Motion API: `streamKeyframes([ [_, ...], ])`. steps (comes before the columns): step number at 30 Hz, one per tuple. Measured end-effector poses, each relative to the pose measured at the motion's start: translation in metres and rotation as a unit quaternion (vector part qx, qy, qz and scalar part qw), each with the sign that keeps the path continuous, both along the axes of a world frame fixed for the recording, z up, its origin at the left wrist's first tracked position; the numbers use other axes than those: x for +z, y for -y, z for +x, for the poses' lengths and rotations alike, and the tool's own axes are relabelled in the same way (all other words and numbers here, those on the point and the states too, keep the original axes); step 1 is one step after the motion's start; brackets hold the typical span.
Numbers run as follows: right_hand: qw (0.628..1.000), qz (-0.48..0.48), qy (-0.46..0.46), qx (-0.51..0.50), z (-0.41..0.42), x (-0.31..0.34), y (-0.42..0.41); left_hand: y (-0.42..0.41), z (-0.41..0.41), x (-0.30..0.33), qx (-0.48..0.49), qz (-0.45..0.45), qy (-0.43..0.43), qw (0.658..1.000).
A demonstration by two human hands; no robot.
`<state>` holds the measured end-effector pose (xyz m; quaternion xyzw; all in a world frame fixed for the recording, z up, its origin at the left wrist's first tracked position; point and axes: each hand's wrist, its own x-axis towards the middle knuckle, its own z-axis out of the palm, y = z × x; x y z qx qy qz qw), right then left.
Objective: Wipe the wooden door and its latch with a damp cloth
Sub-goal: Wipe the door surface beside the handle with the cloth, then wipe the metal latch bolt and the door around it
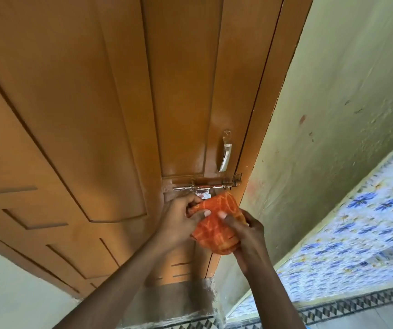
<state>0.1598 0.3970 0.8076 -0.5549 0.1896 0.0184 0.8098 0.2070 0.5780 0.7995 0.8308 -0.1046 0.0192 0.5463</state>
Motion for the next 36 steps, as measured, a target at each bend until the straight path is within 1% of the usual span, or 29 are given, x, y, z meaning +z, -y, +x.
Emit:
streamKeyframes([
  [2, 0.998, -0.044, -0.019, 0.035, -0.004, -0.002, -0.003, -0.002, -0.001, 0.000, 0.015, 0.060, 0.061, 0.996],
  [3, 0.997, -0.070, -0.015, 0.026, -0.004, -0.003, -0.002, -0.003, -0.002, -0.001, 0.015, 0.076, 0.082, 0.994],
  [4, 0.997, -0.083, -0.002, 0.007, -0.004, -0.003, -0.002, -0.006, -0.005, -0.002, 0.009, 0.075, 0.084, 0.994],
  [5, 0.996, -0.084, 0.016, -0.015, -0.003, -0.003, -0.002, -0.007, -0.009, -0.002, 0.000, 0.043, 0.056, 0.997],
  [7, 0.997, -0.035, 0.050, -0.056, -0.003, -0.005, -0.005, -0.006, -0.016, 0.000, -0.008, -0.067, -0.033, 0.997],
  [8, 0.996, 0.008, 0.060, -0.064, -0.003, -0.006, -0.008, -0.002, -0.019, 0.002, -0.002, -0.106, -0.055, 0.993],
  [10, 0.994, 0.075, 0.057, -0.053, -0.006, -0.011, -0.019, 0.002, -0.020, 0.004, 0.029, -0.123, -0.049, 0.991],
  [12, 0.993, 0.102, 0.047, -0.031, -0.010, -0.017, -0.027, 0.000, -0.018, 0.002, 0.040, -0.114, -0.035, 0.992],
  [13, 0.994, 0.100, 0.044, -0.026, -0.011, -0.019, -0.028, -0.003, -0.015, 0.000, 0.035, -0.108, -0.037, 0.993],
  [16, 0.997, 0.047, 0.049, -0.022, -0.012, -0.018, -0.026, -0.019, -0.007, -0.005, -0.005, -0.098, -0.060, 0.993],
  [19, 0.997, -0.025, 0.069, -0.013, -0.005, -0.014, -0.025, -0.033, 0.003, -0.008, -0.064, -0.062, -0.044, 0.995],
  [20, 0.996, -0.053, 0.070, -0.019, 0.000, -0.013, -0.028, -0.040, 0.009, -0.010, -0.068, -0.032, -0.015, 0.997],
  [21, 0.993, -0.085, 0.073, -0.040, 0.006, -0.013, -0.033, -0.049, 0.018, -0.012, -0.059, 0.029, 0.043, 0.997],
  [22, 0.986, -0.121, 0.085, -0.074, 0.012, -0.014, -0.039, -0.059, 0.029, -0.013, -0.042, 0.120, 0.123, 0.984],
  [23, 0.973, -0.170, 0.104, -0.120, 0.018, -0.014, -0.046, -0.069, 0.040, -0.012, -0.020, 0.218, 0.204, 0.954],
  [25, 0.926, -0.274, 0.126, -0.227, 0.028, -0.014, -0.064, -0.088, 0.062, -0.002, 0.014, 0.366, 0.316, 0.875],
  [27, 0.881, -0.333, 0.140, -0.305, 0.042, -0.011, -0.084, -0.102, 0.080, 0.010, 0.024, 0.466, 0.397, 0.790],
  [29, 0.855, -0.363, 0.181, -0.324, 0.061, -0.015, -0.102, -0.115, 0.096, 0.016, 0.024, 0.520, 0.462, 0.718],
  [31, 0.843, -0.400, 0.218, -0.284, 0.080, -0.031, -0.122, -0.130, 0.116, 0.008, 0.038, 0.561, 0.510, 0.651],
  [32, 0.845, -0.419, 0.223, -0.248, 0.088, -0.041, -0.131, -0.136, 0.124, 0.002, 0.049, 0.573, 0.529, 0.624],
  [34, 0.850, -0.462, 0.216, -0.133, 0.097, -0.065, -0.150, -0.144, 0.139, -0.010, 0.073, 0.580, 0.563, 0.584],
  [35, 0.834, -0.501, 0.217, -0.074, 0.098, -0.077, -0.158, -0.146, 0.145, -0.016, 0.082, 0.580, 0.578, 0.568],
  [36, 0.804, -0.546, 0.232, -0.043, 0.098, -0.089, -0.161, -0.148, 0.150, -0.021, 0.088, 0.579, 0.591, 0.554],
])
